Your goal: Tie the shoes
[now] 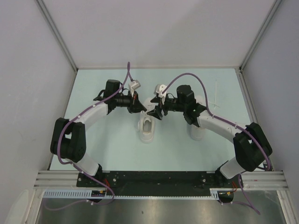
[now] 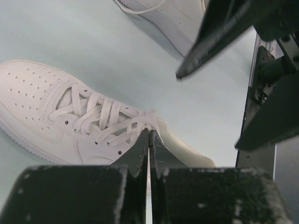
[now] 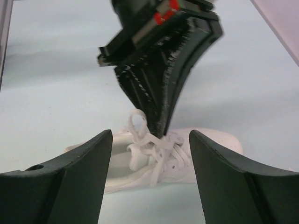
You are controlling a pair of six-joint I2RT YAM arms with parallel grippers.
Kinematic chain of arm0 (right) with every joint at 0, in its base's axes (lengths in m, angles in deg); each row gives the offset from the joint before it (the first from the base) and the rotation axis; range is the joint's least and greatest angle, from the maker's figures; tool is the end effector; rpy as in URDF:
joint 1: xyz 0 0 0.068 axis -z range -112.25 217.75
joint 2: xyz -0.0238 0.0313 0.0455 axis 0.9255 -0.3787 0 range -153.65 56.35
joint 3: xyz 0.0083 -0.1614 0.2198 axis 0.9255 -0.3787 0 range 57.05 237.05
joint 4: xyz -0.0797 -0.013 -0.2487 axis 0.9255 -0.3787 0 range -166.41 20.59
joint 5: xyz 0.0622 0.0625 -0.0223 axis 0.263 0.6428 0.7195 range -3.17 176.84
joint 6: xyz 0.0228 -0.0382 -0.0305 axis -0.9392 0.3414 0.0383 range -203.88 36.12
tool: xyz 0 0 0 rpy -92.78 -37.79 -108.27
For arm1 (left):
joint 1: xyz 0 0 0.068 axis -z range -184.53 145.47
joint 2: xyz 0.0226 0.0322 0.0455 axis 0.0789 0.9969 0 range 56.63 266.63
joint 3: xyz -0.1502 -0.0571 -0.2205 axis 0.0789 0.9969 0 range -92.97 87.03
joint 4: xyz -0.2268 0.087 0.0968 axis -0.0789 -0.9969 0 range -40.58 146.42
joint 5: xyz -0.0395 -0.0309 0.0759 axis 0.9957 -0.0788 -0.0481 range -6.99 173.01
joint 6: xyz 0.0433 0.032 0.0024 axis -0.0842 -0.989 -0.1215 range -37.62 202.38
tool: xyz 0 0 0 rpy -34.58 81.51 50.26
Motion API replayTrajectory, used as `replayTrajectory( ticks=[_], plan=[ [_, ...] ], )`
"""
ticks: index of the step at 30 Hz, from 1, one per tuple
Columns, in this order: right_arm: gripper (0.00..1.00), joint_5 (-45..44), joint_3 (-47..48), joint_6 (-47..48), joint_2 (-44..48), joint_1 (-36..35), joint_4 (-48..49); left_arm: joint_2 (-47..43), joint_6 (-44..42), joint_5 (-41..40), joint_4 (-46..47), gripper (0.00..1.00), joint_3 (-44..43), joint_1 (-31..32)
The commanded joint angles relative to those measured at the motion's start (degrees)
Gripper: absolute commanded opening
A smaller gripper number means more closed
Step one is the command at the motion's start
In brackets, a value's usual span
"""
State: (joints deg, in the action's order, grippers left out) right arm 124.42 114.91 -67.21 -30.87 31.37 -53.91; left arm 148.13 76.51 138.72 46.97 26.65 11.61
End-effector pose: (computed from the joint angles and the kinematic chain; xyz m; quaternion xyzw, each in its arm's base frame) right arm 0.2685 0.2248 0.2849 -0.5105 0.5781 0.3498 0.5318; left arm 0.3177 -0.1225 0.2411 0.3450 0.7511 -0.4558 0.3302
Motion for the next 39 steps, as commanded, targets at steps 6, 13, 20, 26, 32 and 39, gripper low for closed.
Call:
replayTrajectory(
  ticks=[6, 13, 20, 26, 32, 39],
  plan=[
    [0.69, 1.4, -2.1, 9.7, -1.8, -4.8, 8.9, -0.4, 1.3, 0.4, 2.1, 0.0, -0.3, 0.1],
    [0.64, -0.3, -2.8, 11.9, -3.3, -6.0, 9.4, -0.4, 1.1, 0.4, 2.0, 0.0, -0.4, 0.1],
    [0.58, -1.2, -2.8, 12.3, -4.7, -6.1, 10.3, -0.2, 1.0, 0.3, 1.9, 0.0, -0.7, 0.3],
    [0.54, -1.7, -2.8, 12.8, -5.3, -6.2, 11.1, 0.2, 0.9, 0.5, 2.0, 0.0, -0.9, 0.3],
    [0.5, -2.8, -2.8, 14.2, -6.3, -6.8, 12.4, 0.3, 0.9, 0.6, 1.9, 0.0, -1.1, 0.4],
    [0.47, -3.6, -2.8, 15.9, -6.9, -7.5, 12.1, 0.7, 1.1, 0.7, 2.0, 0.0, -1.3, 0.5]
  ],
)
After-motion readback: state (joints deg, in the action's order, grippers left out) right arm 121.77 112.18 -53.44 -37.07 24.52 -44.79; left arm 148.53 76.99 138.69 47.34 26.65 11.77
